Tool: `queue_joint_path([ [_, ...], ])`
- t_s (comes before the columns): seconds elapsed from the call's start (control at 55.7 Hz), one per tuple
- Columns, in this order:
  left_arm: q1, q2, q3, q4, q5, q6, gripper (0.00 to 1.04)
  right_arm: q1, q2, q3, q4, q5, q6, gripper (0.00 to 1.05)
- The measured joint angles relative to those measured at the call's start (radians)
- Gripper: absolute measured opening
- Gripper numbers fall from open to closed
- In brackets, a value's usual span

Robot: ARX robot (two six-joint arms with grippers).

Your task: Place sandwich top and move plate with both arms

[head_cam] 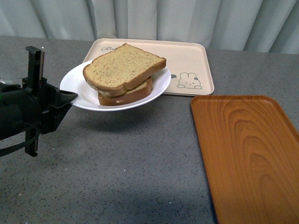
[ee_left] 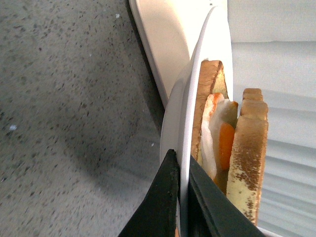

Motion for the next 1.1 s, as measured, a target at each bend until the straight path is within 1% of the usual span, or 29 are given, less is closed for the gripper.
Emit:
queue_joint_path([
  [0.126, -0.044, 0.082, 0.17, -0.087, -0.069, -0.012, 0.04, 0.0, 0.0, 0.0, 0.0, 0.0, 0.0, 0.96],
  [0.323, -0.075, 0.169, 0.37, -0.192, -0.12, -0.024, 0.04, 0.0, 0.0, 0.0, 0.0, 0.0, 0.0, 0.96],
  [0.431, -0.083, 0.235, 0.496, -0.285, -0.156, -0.029, 0.04, 0.0, 0.0, 0.0, 0.0, 0.0, 0.0, 0.96],
  [0.557, -0.085, 0.308, 0.629, -0.377, -0.154, 0.004, 0.04, 0.0, 0.0, 0.0, 0.0, 0.0, 0.0, 0.96],
  [0.664, -0.082, 0.312, 0.67, -0.424, -0.15, 0.028, 0.04, 0.0, 0.0, 0.0, 0.0, 0.0, 0.0, 0.96],
  [0.79, -0.075, 0.307, 0.653, -0.425, -0.135, 0.05, 0.23, 0.0, 0.0, 0.0, 0.0, 0.0, 0.0, 0.96],
  [0.88, -0.069, 0.278, 0.599, -0.425, -0.132, 0.073, 0.37, 0.0, 0.0, 0.0, 0.0, 0.0, 0.0, 0.96],
  [0.916, -0.068, 0.267, 0.581, -0.423, -0.132, 0.081, 0.41, 0.0, 0.0, 0.0, 0.0, 0.0, 0.0, 0.96],
  [0.988, -0.065, 0.222, 0.52, -0.417, -0.124, 0.118, 0.52, 0.0, 0.0, 0.0, 0.0, 0.0, 0.0, 0.96],
  [1.024, -0.064, 0.181, 0.475, -0.426, -0.125, 0.146, 0.59, 0.0, 0.0, 0.0, 0.0, 0.0, 0.0, 0.96],
  [1.042, -0.064, 0.169, 0.462, -0.43, -0.126, 0.154, 0.6, 0.0, 0.0, 0.0, 0.0, 0.0, 0.0, 0.96],
  [1.06, -0.063, 0.132, 0.423, -0.433, -0.129, 0.176, 0.66, 0.0, 0.0, 0.0, 0.0, 0.0, 0.0, 0.96],
  [1.095, -0.061, 0.077, 0.367, -0.433, -0.127, 0.201, 0.73, 0.0, 0.0, 0.0, 0.0, 0.0, 0.0, 0.96],
])
